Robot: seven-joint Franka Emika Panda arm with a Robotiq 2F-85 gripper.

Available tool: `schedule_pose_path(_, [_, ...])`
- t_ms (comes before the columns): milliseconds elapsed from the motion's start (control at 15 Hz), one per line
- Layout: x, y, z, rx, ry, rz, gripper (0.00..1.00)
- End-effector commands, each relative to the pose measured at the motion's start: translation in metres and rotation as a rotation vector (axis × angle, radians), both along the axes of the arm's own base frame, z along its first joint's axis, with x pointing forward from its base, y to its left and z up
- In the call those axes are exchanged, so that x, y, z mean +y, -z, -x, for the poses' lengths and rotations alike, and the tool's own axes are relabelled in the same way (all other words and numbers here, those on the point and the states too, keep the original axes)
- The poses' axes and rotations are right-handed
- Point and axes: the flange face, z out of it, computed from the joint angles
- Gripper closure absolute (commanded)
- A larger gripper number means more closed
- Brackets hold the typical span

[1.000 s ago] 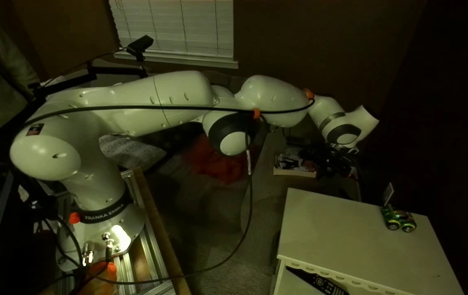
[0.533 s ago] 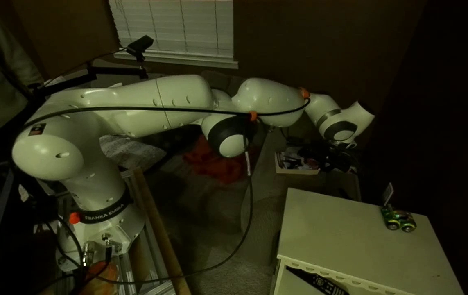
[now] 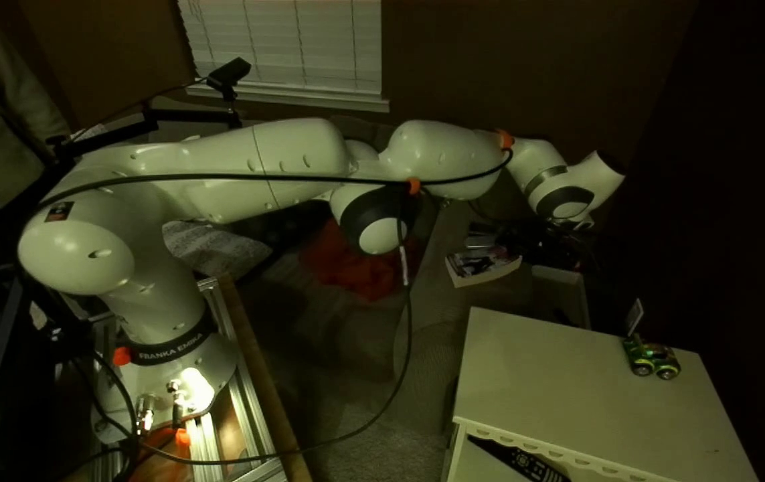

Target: Move the small green car to the table and pick up the novel

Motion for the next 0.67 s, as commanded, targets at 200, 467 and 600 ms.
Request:
schedule_pose_path(200, [0.001, -0.043, -0.012, -0.031, 0.121, -0.009, 1.0])
schedule_pose_path(467, [0.005, -0.034, -0.002, 0.099, 0.21, -0.011, 0.74])
schedule_pose_path(600, [0.009, -0.016, 0.008, 0.2, 0.252, 0.006, 0.67])
